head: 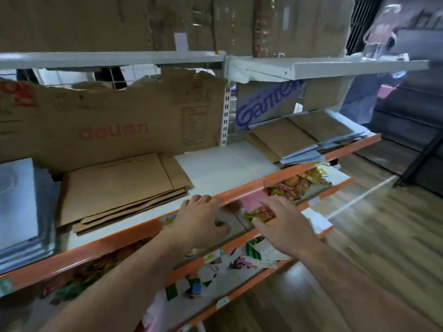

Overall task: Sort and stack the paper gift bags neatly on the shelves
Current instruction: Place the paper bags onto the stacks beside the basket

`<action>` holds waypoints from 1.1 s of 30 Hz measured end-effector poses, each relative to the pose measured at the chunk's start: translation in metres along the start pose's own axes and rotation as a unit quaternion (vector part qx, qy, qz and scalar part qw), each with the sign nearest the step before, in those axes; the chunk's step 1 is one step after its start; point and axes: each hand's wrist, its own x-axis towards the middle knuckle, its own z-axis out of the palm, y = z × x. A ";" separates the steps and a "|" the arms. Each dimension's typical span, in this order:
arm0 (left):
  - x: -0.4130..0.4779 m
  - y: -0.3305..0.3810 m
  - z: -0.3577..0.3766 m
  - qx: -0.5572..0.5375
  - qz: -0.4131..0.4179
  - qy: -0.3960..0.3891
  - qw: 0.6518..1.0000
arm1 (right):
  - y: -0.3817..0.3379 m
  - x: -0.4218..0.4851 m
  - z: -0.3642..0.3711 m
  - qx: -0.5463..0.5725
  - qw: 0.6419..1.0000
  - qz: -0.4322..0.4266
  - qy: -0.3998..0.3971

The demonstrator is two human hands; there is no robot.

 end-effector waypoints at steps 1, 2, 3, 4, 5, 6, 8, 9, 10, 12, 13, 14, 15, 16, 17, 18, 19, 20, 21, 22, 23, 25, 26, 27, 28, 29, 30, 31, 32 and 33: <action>0.008 0.018 0.002 0.002 0.003 -0.001 1.000 | 0.015 -0.001 -0.008 -0.002 1.000 0.003 0.002; 0.015 0.034 0.003 0.002 0.005 -0.003 1.000 | 0.029 -0.001 -0.015 -0.002 1.000 0.006 0.004; 0.023 0.048 0.005 0.000 0.008 -0.004 1.000 | 0.043 -0.001 -0.021 0.000 1.000 0.010 0.006; 0.031 0.062 0.007 -0.004 0.013 -0.004 1.000 | 0.056 -0.001 -0.027 0.003 1.000 0.014 0.009; 0.039 0.072 0.009 -0.008 0.019 -0.003 1.000 | 0.068 0.000 -0.033 0.007 1.000 0.019 0.012; 0.047 0.081 0.011 -0.010 0.024 -0.006 1.000 | 0.080 0.001 -0.038 0.011 1.000 0.024 0.016; 0.065 0.097 0.015 -0.011 0.029 -0.015 0.999 | 0.101 0.003 -0.047 0.021 0.999 0.034 0.026; 0.074 0.103 0.016 -0.011 0.032 -0.016 0.999 | 0.110 0.005 -0.050 0.025 0.998 0.039 0.030; 0.084 0.110 0.018 -0.011 0.036 -0.016 0.999 | 0.120 0.008 -0.053 0.028 0.998 0.045 0.034; 0.104 0.123 0.022 -0.010 0.051 -0.014 0.999 | 0.137 0.016 -0.057 0.026 0.997 0.056 0.040; 0.115 0.129 0.024 -0.011 0.058 -0.014 0.998 | 0.146 0.021 -0.059 0.025 0.997 0.060 0.043; 0.127 0.135 0.027 -0.011 0.065 -0.014 0.998 | 0.154 0.026 -0.060 0.022 0.997 0.062 0.044; 0.139 0.141 0.030 -0.011 0.071 -0.016 0.997 | 0.163 0.031 -0.062 0.021 0.997 0.066 0.044; 0.153 0.147 0.033 -0.010 0.077 -0.017 0.997 | 0.171 0.037 -0.064 0.019 0.996 0.073 0.044; 0.167 0.152 0.035 -0.011 0.082 -0.015 0.996 | 0.179 0.044 -0.067 0.017 0.996 0.079 0.046; 0.183 0.158 0.038 -0.011 0.088 -0.013 0.996 | 0.188 0.053 -0.070 0.014 0.995 0.086 0.050; 0.199 0.163 0.040 -0.012 0.094 -0.010 0.995 | 0.198 0.063 -0.072 0.013 0.994 0.092 0.056; 0.217 0.168 0.043 -0.012 0.101 -0.008 0.995 | 0.208 0.074 -0.075 0.012 0.993 0.099 0.060; 0.235 0.171 0.046 -0.013 0.108 -0.008 0.994 | 0.218 0.086 -0.078 0.013 0.992 0.105 0.063; 0.254 0.175 0.047 -0.015 0.111 -0.008 0.994 | 0.228 0.099 -0.081 0.013 0.992 0.111 0.064; 0.273 0.179 0.048 -0.018 0.114 -0.008 0.993 | 0.237 0.113 -0.084 0.014 0.991 0.115 0.064; 0.309 0.186 0.045 -0.021 0.120 -0.010 0.992 | 0.253 0.141 -0.090 0.017 0.990 0.123 0.066; 0.326 0.190 0.044 -0.021 0.124 -0.012 0.992 | 0.260 0.154 -0.094 0.015 0.990 0.126 0.063; 0.340 0.193 0.041 -0.021 0.127 -0.015 0.992 | 0.266 0.167 -0.097 0.012 0.990 0.126 0.060; 0.355 0.195 0.040 -0.022 0.131 -0.016 0.991 | 0.272 0.180 -0.100 0.011 0.990 0.126 0.060; 0.369 0.196 0.039 -0.025 0.134 -0.014 0.991 | 0.278 0.192 -0.103 0.011 0.990 0.125 0.063; 0.383 0.196 0.040 -0.031 0.136 -0.005 0.990 | 0.284 0.204 -0.105 0.013 0.990 0.124 0.066; 0.397 0.196 0.041 -0.038 0.137 0.009 0.990 | 0.290 0.214 -0.106 0.015 0.990 0.122 0.070; 0.410 0.196 0.043 -0.042 0.133 0.017 0.990 | 0.296 0.224 -0.107 0.019 0.990 0.123 0.071; 0.421 0.196 0.044 -0.042 0.125 0.012 0.991 | 0.303 0.232 -0.108 0.023 0.990 0.123 0.067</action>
